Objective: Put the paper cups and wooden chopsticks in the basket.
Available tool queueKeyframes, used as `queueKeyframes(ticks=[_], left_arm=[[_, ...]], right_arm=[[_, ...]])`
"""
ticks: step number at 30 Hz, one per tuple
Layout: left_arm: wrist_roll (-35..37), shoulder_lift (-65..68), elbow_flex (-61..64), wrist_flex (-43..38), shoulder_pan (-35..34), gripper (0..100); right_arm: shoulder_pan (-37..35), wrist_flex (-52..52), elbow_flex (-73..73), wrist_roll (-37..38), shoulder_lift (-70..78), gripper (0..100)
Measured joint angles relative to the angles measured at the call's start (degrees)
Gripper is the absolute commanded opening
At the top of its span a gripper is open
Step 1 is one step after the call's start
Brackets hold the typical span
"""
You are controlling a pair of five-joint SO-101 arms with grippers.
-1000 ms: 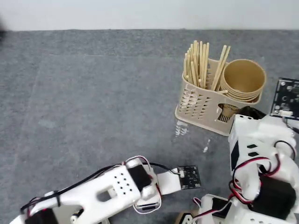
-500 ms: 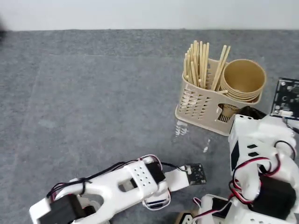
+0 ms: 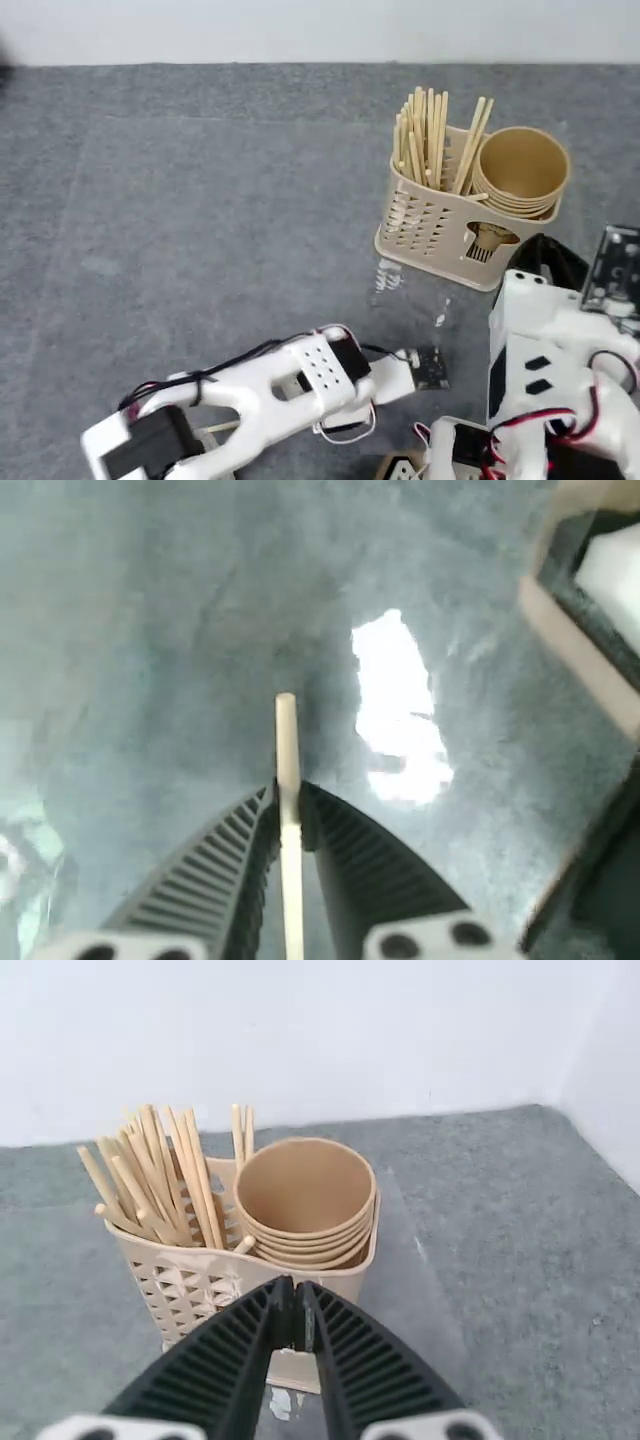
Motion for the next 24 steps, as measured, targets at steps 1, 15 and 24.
queueKeyframes(ticks=[1, 15, 24], left_arm=[[-0.09, -1.76, -1.32, 1.23, -0.88, 1], [-7.56, -21.98, -41.67, 24.44, -29.01, 1], [-3.78, -22.42, -60.84, 17.58, -33.67, 1]], right_arm=[[0.00, 0.00, 0.00, 0.00, 0.00, 0.9], [0.00, 5.89, 0.00, 0.00, -0.53, 0.9], [0.00, 13.54, 0.00, 0.00, -0.53, 0.9]])
